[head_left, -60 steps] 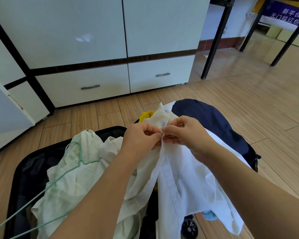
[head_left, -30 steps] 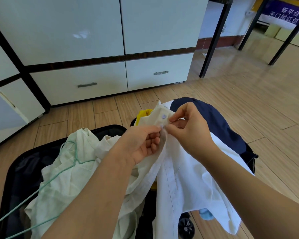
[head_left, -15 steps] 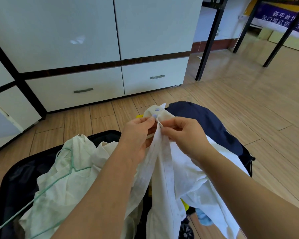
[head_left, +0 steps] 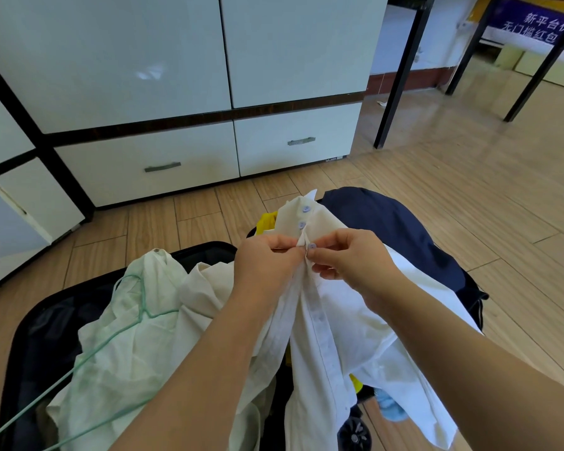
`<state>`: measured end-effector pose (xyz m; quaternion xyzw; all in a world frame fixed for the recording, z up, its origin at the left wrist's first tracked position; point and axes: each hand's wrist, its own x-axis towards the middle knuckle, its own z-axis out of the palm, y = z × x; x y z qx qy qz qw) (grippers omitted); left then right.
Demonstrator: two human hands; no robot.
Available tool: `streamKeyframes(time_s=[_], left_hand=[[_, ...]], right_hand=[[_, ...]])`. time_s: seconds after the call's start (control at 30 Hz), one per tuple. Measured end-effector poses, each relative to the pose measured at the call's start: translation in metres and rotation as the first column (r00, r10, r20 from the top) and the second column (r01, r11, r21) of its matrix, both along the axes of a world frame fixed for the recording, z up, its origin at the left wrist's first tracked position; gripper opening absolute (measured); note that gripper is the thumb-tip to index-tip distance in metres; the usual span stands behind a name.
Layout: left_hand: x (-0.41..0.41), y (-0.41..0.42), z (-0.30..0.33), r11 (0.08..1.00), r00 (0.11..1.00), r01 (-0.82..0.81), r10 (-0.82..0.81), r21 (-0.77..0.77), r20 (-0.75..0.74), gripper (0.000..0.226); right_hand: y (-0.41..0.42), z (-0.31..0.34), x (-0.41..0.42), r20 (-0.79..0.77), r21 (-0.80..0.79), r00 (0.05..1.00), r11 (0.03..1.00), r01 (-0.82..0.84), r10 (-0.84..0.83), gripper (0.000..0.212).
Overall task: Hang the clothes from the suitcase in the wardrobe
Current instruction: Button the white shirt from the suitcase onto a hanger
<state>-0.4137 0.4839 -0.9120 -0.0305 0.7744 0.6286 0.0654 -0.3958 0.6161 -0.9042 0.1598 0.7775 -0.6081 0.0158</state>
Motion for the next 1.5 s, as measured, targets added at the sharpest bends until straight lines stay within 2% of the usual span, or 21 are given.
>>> streamKeyframes(time_s=[0.1,0.17,0.23,0.3,0.37,0.43,0.53,0.6,0.7,0.97,1.07,1.23,1.4,1.5], left_hand=[[-0.001,0.000,0.003,0.991,0.993,-0.055,0.042,-0.126,-0.107,0.015],[-0.001,-0.001,0.004,0.955,0.969,-0.150,0.090,-0.255,-0.232,0.012],[0.000,-0.001,0.004,0.908,0.924,-0.223,0.080,-0.355,-0.374,0.013],[0.001,-0.001,0.002,0.892,0.898,-0.214,0.020,-0.398,-0.440,0.012],[0.001,-0.002,0.001,0.919,0.922,-0.144,-0.011,-0.367,-0.387,0.010],[0.001,-0.003,0.001,0.961,0.967,-0.053,-0.018,-0.270,-0.253,0.011],[0.003,-0.003,0.004,0.991,0.998,0.011,-0.019,-0.134,-0.063,0.015],[0.003,-0.003,0.006,1.000,0.999,0.013,-0.012,-0.026,0.037,0.015],[0.003,-0.004,0.011,0.993,0.986,-0.014,-0.006,0.118,0.164,0.015],[0.007,-0.006,0.014,0.976,0.976,-0.089,0.044,0.200,0.215,0.009],[0.005,-0.007,0.014,0.979,0.975,-0.054,0.008,0.198,0.223,0.006],[0.002,-0.012,0.017,0.948,0.948,0.017,-0.116,0.318,0.298,0.007],[0.002,-0.012,0.011,0.969,0.961,0.033,-0.099,0.246,0.260,0.004],[0.002,-0.012,0.007,0.991,0.985,0.043,-0.063,0.126,0.163,0.007]], right_hand=[[-0.002,0.004,-0.002,-0.030,0.029,0.998,0.998,0.052,-0.051,0.007],[-0.006,0.008,-0.001,-0.070,0.097,0.995,0.992,0.082,-0.075,0.007],[-0.011,0.010,0.001,-0.174,0.331,0.984,0.940,0.083,-0.026,0.010],[-0.017,0.012,0.004,-0.227,0.588,0.966,0.808,0.038,0.120,0.010],[-0.020,0.011,0.004,-0.199,0.651,0.966,0.759,0.003,0.167,0.005],[-0.016,0.011,0.001,-0.140,0.555,0.985,0.832,-0.010,0.105,0.007],[-0.011,0.014,0.002,-0.029,0.240,0.999,0.970,-0.027,0.035,0.010],[-0.010,0.018,0.004,0.020,0.062,0.999,0.997,-0.041,0.040,0.011],[-0.010,0.020,0.004,0.060,-0.065,0.997,0.997,-0.051,0.055,0.011],[-0.011,0.018,0.003,0.079,-0.137,0.995,0.989,-0.049,0.060,0.011],[-0.010,0.018,0.002,0.072,-0.135,0.996,0.990,-0.049,0.059,0.011],[-0.005,0.016,0.004,0.051,-0.096,0.993,0.990,-0.102,0.107,0.011],[-0.006,0.013,0.006,0.048,-0.051,0.984,0.984,-0.171,0.174,0.012],[-0.006,0.014,0.006,0.044,-0.064,0.986,0.985,-0.158,0.161,0.011]])
